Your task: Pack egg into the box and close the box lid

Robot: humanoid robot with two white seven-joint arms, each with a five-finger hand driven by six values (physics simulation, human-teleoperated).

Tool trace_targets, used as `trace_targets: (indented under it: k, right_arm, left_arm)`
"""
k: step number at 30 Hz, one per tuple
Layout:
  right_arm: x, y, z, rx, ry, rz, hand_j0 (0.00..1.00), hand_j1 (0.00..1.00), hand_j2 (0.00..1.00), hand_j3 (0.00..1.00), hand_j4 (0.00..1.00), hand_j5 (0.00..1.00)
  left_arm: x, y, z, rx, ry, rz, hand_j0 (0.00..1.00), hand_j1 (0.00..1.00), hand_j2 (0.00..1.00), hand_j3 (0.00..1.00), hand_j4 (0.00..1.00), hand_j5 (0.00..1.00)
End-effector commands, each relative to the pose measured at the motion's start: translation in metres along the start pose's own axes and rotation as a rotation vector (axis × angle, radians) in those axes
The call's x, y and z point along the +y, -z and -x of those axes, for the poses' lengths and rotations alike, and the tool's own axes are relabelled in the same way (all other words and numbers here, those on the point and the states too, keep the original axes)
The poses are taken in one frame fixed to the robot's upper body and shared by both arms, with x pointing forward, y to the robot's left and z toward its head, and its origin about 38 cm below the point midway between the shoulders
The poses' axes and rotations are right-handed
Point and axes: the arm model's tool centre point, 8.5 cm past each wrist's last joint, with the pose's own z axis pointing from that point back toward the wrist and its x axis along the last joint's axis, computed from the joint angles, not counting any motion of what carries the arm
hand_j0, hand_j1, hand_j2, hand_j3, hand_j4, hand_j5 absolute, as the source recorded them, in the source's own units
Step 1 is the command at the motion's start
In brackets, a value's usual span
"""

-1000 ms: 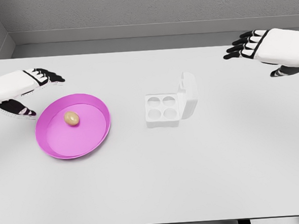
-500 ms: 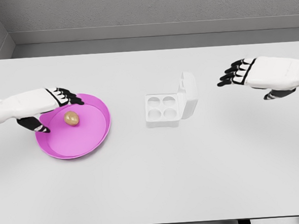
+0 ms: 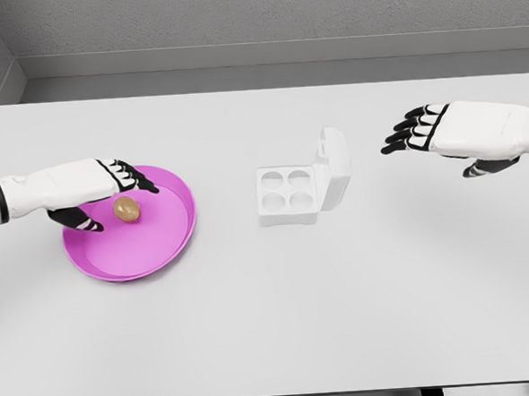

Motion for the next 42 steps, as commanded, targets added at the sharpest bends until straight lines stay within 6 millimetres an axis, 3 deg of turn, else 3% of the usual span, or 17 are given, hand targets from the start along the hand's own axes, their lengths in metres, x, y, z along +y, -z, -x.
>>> trace_targets:
  k: [1, 9, 11, 13, 15, 27, 42]
  right_arm:
    - [0.0, 0.0, 0.0, 0.001, 0.005, 0.003, 1.0, 1.0, 1.0, 1.0, 1.0, 1.0]
    - [-0.001, -0.001, 0.001, 0.003, 0.002, 0.002, 1.0, 1.0, 1.0, 1.0, 1.0, 1.0]
    - [-0.001, -0.001, 0.001, 0.003, 0.002, 0.002, 1.0, 1.0, 1.0, 1.0, 1.0, 1.0]
    - [-0.001, -0.001, 0.001, 0.004, 0.001, 0.003, 1.0, 1.0, 1.0, 1.0, 1.0, 1.0]
    - [-0.001, -0.001, 0.0, 0.002, -0.001, 0.004, 1.0, 1.0, 1.0, 1.0, 1.0, 1.0]
    - [-0.002, 0.0, 0.0, 0.002, -0.002, 0.005, 1.0, 1.0, 1.0, 1.0, 1.0, 1.0]
    - [-0.003, -0.001, 0.001, 0.004, -0.004, 0.006, 1.0, 1.0, 1.0, 1.0, 1.0, 1.0]
  left_arm:
    - [-0.002, 0.005, 0.001, 0.002, -0.002, 0.002, 0.92, 0.92, 0.92, 0.92, 0.92, 0.92]
    - [-0.007, 0.011, 0.001, 0.004, 0.012, 0.021, 0.89, 0.89, 0.89, 0.89, 0.89, 0.89]
    - [-0.015, 0.007, 0.016, 0.05, -0.016, 0.033, 0.89, 0.89, 0.89, 0.89, 0.89, 0.89]
    - [-0.016, 0.02, 0.015, 0.044, -0.002, 0.045, 0.89, 0.89, 0.89, 0.89, 0.89, 0.89]
    - [-0.018, 0.019, 0.019, 0.059, -0.01, 0.051, 0.89, 0.89, 0.89, 0.89, 0.89, 0.89]
    - [-0.019, 0.025, 0.017, 0.052, 0.004, 0.06, 0.8, 0.8, 0.8, 0.8, 0.8, 0.8]
    - [-0.025, 0.031, 0.021, 0.063, -0.01, 0.083, 0.79, 0.79, 0.79, 0.79, 0.79, 0.79]
